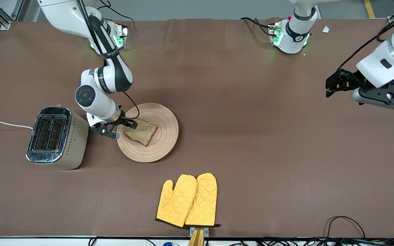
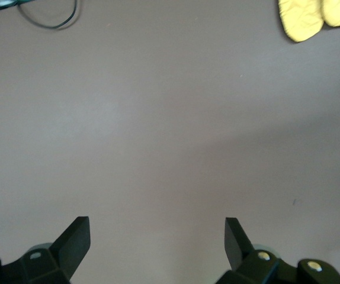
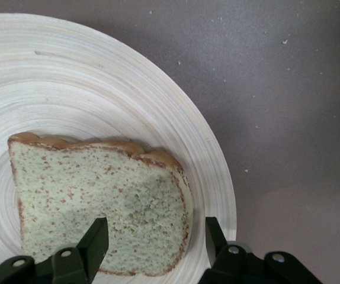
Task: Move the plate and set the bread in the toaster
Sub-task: 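Grasp the bread slice edge with the right gripper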
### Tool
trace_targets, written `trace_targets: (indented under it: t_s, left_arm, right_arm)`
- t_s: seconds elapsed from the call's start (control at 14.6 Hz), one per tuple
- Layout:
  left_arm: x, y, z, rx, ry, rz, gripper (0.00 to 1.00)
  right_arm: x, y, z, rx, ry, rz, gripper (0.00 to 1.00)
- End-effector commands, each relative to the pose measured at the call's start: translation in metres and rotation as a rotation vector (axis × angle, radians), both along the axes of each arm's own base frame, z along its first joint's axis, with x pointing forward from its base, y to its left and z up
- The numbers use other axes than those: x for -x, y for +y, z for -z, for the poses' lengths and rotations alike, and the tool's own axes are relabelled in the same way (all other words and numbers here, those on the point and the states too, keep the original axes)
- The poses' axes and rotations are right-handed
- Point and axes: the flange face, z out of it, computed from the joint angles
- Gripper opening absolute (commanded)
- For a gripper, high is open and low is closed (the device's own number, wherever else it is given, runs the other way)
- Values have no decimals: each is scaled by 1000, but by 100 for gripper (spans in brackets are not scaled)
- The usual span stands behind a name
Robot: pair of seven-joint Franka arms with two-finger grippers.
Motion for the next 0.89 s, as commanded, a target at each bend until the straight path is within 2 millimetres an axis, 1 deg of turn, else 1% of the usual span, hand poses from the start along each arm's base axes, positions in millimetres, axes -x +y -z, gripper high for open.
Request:
trace_targets:
  t_s: [0.0, 0.14, 0.34, 0.48, 0.55, 0.62, 0.69, 0.75, 0.82]
  left_arm:
    - [7, 18, -5, -21, 5, -57, 100]
    - [9, 30, -6, -37, 24, -115, 100]
    - [21, 36, -19, -40, 4, -176, 100]
    - [26, 36, -19, -18, 7, -207, 100]
    - [33, 38, -16, -2, 13, -212, 100]
    - [37, 43, -13, 7, -15, -222, 100]
    - [41, 43, -8, 13, -42, -223, 100]
    - [46, 44, -7, 14, -50, -231, 100]
    - [48, 42, -8, 16, -52, -264, 100]
  right_arm:
    - [7, -3, -5, -13, -15, 10, 70]
    - [8, -5, -3, -13, -23, 12, 69]
    - [9, -7, -2, -13, -34, 15, 69]
    - [15, -10, 5, -7, -49, 17, 69]
    - [17, -12, 8, -5, -47, 20, 69]
    - [17, -12, 8, -5, -47, 19, 69]
    - [17, -11, 8, -5, -49, 18, 69]
    - [17, -10, 8, -6, -50, 18, 69]
    - [17, -7, 6, -7, -57, 11, 66]
